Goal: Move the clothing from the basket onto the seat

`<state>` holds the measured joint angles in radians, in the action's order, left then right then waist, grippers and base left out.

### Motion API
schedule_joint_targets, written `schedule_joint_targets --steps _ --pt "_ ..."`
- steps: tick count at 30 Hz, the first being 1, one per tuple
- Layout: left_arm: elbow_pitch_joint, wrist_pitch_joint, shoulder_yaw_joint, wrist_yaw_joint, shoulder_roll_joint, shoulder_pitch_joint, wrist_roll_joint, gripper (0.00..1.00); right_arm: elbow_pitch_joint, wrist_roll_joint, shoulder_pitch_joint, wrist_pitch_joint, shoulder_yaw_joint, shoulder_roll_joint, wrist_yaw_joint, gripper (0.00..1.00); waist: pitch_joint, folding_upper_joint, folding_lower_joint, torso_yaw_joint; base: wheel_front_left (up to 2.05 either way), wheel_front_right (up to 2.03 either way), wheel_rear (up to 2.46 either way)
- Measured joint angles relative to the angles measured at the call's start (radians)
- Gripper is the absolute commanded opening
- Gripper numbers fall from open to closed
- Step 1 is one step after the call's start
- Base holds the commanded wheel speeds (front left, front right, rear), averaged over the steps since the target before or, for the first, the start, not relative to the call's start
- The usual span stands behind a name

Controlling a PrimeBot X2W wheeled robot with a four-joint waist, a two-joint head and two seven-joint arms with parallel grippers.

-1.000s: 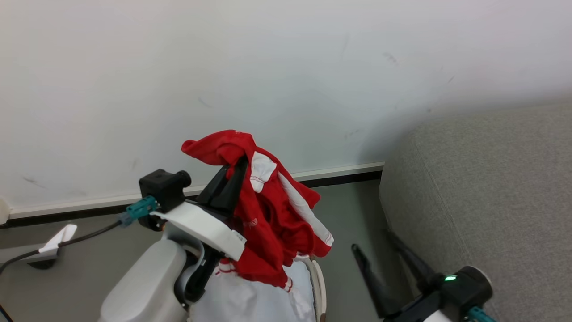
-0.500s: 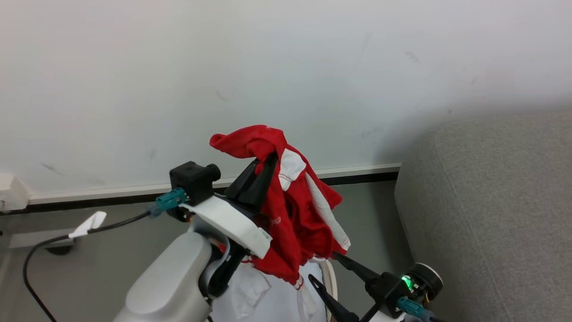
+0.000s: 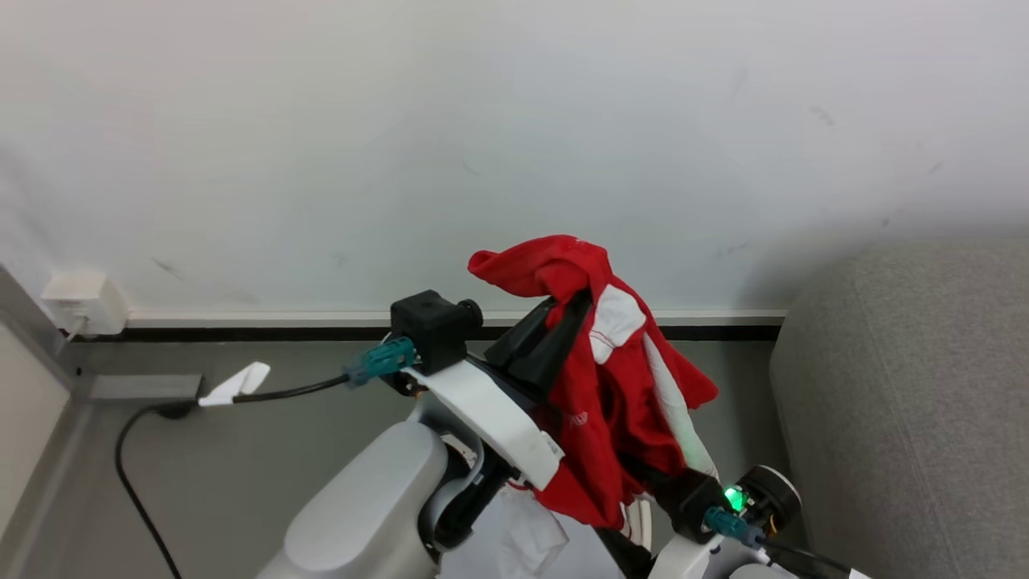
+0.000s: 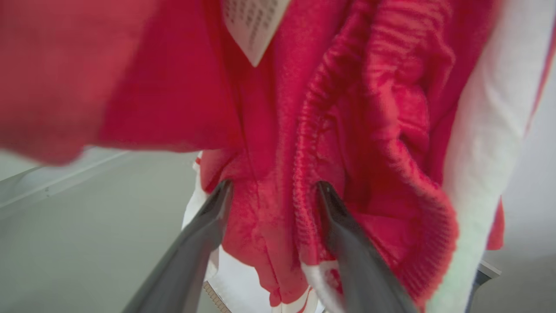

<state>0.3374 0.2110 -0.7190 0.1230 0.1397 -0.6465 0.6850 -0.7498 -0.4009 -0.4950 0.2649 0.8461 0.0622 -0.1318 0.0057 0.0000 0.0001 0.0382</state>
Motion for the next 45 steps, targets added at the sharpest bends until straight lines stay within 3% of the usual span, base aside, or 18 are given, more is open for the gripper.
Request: schedule_joint_targets --steps 6,14,15,16,17,26,36,37,39,45 --pt "-0.027 -0.026 -0.052 0.001 -0.024 -0.001 0.01 0.0 -0.051 0.03 -0.035 0.0 -0.074 -0.004 0.0 1.0 -0.001 0.0 0.0 0.054 0.0 0.0 0.0" --pt "-0.056 -0.052 -0.119 0.004 -0.043 0.0 0.03 0.0 -0.086 0.021 -0.06 0.0 -0.057 -0.01 0.0 1.0 -0.009 0.0 0.0 0.123 0.0 0.0 0.0" --pt "-0.058 -0.052 -0.123 0.004 -0.043 0.0 0.031 0.0 -0.08 0.02 -0.065 0.0 -0.063 -0.01 0.0 0.93 -0.01 0.0 0.0 0.128 0.0 0.0 0.0" --pt "-0.058 -0.052 -0.124 0.004 -0.042 0.0 0.034 0.0 -0.075 0.013 -0.066 0.0 -0.067 -0.011 0.0 0.39 -0.01 -0.0001 0.0 0.133 0.0 0.0 0.0" --pt "-0.058 -0.052 -0.124 0.004 -0.039 0.0 0.037 0.0 -0.073 0.008 -0.066 0.0 -0.067 -0.012 0.0 0.0 -0.011 0.0 0.0 0.136 0.0 0.0 0.0" --pt "-0.015 -0.034 -0.091 -0.005 -0.005 0.001 0.06 0.0 -0.02 -0.042 -0.052 -0.001 -0.042 -0.012 0.0 0.0 -0.008 0.0 0.0 0.117 0.0 0.0 0.0" --pt "0.096 0.004 -0.063 -0.013 0.029 0.017 0.067 0.0 0.15 -0.048 0.025 -0.001 -0.11 0.016 0.0 0.0 -0.002 0.0 -0.0001 0.059 0.0 0.0 0.0" --pt "0.104 0.007 -0.063 -0.013 0.029 0.018 0.067 0.27 0.166 -0.044 0.032 -0.001 -0.124 0.021 0.0 0.0 -0.002 0.0 0.0 0.055 0.0 0.0 0.0" --pt "0.113 0.011 -0.066 -0.012 0.029 0.024 0.068 1.0 0.2 -0.035 0.051 -0.001 -0.156 0.028 0.0 0.0 -0.002 0.0 -0.0001 0.049 0.0 0.0 0.0" --pt "0.117 0.03 -0.071 -0.005 0.038 0.044 0.071 1.0 0.272 -0.003 0.074 -0.001 -0.232 0.049 0.0 0.0 -0.004 0.0 -0.0001 0.029 0.0 0.0 0.0"
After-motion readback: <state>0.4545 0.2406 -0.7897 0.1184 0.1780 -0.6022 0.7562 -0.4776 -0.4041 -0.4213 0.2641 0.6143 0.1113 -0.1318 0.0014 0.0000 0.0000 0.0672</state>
